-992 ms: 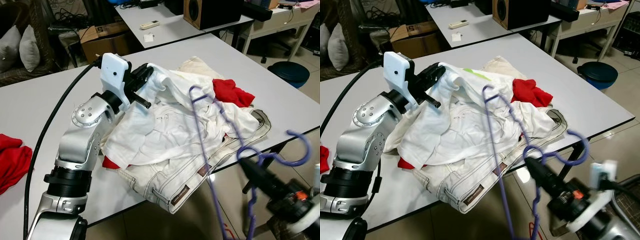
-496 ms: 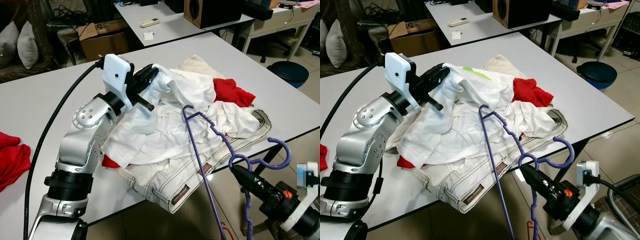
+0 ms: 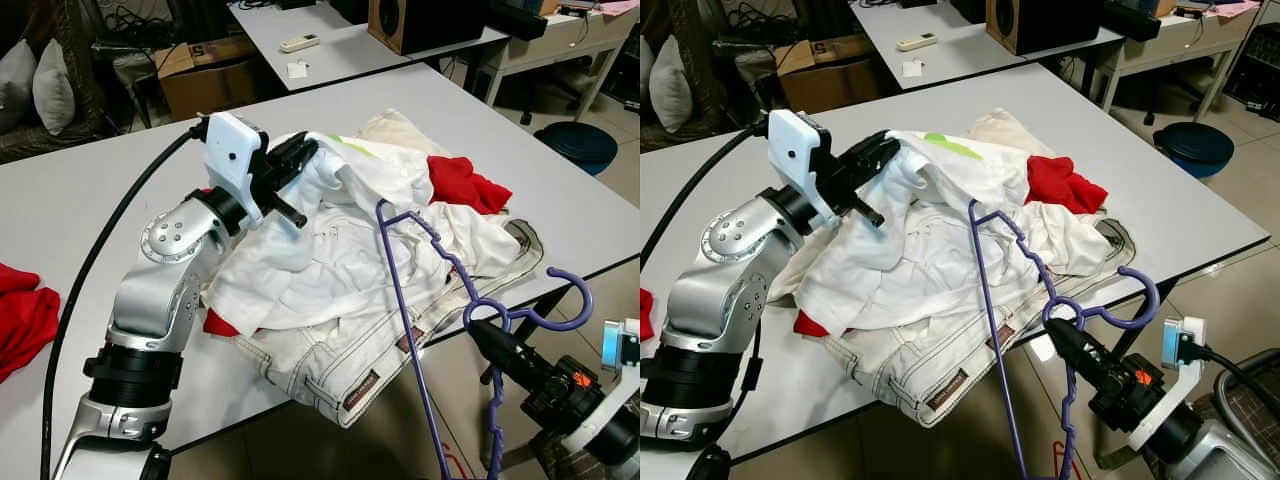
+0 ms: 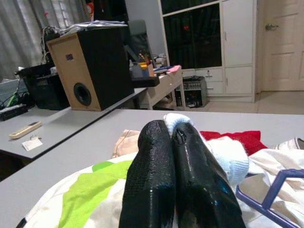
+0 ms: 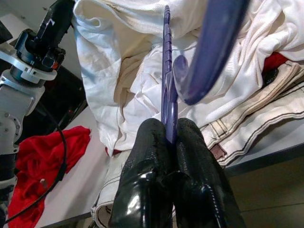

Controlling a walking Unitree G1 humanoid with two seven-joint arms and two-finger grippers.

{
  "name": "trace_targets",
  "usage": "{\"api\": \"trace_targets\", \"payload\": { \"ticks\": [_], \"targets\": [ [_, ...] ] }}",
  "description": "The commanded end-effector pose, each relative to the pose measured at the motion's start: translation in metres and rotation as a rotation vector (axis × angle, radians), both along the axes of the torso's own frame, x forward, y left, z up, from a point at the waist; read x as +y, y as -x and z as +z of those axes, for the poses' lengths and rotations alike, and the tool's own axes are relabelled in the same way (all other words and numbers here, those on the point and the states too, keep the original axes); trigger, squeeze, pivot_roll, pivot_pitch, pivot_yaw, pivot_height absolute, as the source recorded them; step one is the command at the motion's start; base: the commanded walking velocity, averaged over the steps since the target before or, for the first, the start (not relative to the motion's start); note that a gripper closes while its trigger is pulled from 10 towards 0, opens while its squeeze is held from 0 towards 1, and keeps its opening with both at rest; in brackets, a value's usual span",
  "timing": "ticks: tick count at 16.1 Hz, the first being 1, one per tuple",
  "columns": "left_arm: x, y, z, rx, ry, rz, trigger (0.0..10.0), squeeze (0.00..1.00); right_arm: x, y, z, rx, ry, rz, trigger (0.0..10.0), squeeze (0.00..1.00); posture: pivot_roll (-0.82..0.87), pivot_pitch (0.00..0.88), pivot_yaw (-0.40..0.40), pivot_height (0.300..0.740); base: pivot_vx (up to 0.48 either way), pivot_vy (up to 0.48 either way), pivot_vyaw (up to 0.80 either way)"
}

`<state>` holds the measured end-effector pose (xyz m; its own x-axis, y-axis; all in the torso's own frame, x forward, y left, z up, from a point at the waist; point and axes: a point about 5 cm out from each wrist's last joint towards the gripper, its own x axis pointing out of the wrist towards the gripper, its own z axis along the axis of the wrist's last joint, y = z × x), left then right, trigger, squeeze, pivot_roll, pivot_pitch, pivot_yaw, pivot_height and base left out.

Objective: Hang hanger

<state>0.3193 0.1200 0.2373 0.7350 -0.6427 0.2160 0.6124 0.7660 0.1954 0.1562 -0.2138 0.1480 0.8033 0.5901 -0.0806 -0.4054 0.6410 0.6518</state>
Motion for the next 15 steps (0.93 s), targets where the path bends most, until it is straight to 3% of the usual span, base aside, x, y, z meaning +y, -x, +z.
{"api": "trace_targets", "payload": {
  "ticks": [1, 8, 10, 15],
  "targets": [
    [0.000, 0.001, 0.004, -0.020, -0.006, -0.010, 0.0, 0.00, -0.001, -0.001, 0.002, -0.005, -0.011, -0.014, 10.0, 0.00, -0.07, 0.074, 0.103, 0.740, 0.000, 0.000, 0.00],
    [-0.012, 0.014, 0.009, -0.039, 0.040, -0.144, 0.0, 0.00, 0.007, -0.010, -0.003, 0.009, -0.002, 0.036, 10.0, 0.00, -0.06, 0.068, 0.098, 0.740, 0.000, 0.000, 0.00],
    [-0.012, 0.013, 0.019, -0.055, 0.122, -0.137, 0.0, 0.00, 0.011, -0.012, -0.006, 0.018, 0.007, 0.064, 10.0, 0.00, -0.06, 0.063, 0.093, 0.740, 0.000, 0.000, 0.00],
    [-0.014, 0.022, 0.017, -0.046, 0.111, -0.223, 0.0, 0.00, 0.008, -0.016, -0.009, 0.019, -0.003, 0.044, 10.0, 0.00, -0.05, 0.051, 0.097, 0.740, 0.000, 0.000, 0.00]
  ]
}}
